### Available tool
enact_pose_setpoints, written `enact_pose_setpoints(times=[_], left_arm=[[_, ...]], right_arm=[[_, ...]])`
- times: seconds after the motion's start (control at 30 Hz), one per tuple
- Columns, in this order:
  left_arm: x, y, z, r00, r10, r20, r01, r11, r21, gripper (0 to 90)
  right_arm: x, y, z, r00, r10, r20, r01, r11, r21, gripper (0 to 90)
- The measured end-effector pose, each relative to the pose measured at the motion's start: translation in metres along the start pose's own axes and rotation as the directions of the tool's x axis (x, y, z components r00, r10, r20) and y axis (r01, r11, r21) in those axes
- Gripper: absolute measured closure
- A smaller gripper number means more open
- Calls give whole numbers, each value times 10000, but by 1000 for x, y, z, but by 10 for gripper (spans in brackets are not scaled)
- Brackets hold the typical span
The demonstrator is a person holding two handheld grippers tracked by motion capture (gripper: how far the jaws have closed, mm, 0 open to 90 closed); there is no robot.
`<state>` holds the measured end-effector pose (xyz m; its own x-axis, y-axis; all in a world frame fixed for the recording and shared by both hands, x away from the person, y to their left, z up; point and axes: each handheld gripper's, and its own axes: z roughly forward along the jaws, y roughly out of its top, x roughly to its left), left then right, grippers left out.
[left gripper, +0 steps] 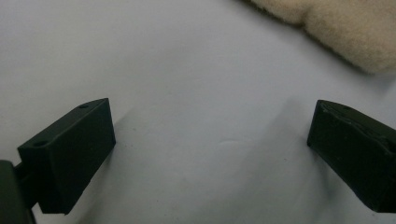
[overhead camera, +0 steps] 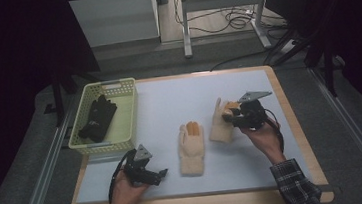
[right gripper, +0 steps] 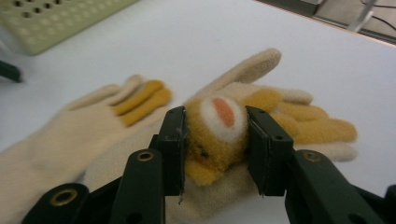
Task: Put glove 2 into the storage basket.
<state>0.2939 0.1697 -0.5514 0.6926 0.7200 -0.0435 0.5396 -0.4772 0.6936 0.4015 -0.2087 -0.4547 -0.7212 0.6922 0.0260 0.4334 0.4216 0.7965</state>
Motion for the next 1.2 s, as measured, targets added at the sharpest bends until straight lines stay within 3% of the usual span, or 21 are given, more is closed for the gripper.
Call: enact_pose_setpoints(times=[0.2,0.4,0.6,0.63,0.8,0.93,1.2], left_arm=[[0,0,0,10000,51,-16,-51,10000,-3,10],[0,0,0,10000,62,-19,-62,10000,3,10],[0,0,0,10000,48,-21,-48,10000,-4,10],[0,0,0,10000,24,-19,-24,10000,-18,10],[0,0,0,10000,28,-13,-28,10000,-18,10],[0,0,0,10000,31,-15,-31,10000,-21,10],[0,0,0,10000,44,-8,-44,10000,-2,10]], right_arm=[[27,5,-5,9967,-324,-740,316,9994,-123,600],[59,12,0,9834,-734,-1657,710,9973,-206,599],[81,16,10,9706,-1132,-2124,1118,9936,-186,598],[88,18,16,9650,-1246,-2307,1237,9921,-185,598],[101,17,34,9573,-1629,-2387,1667,9860,-41,595],[106,5,52,9542,-1802,-2389,1940,9804,351,593],[100,-14,67,9592,-1789,-2191,1969,9784,630,551]])
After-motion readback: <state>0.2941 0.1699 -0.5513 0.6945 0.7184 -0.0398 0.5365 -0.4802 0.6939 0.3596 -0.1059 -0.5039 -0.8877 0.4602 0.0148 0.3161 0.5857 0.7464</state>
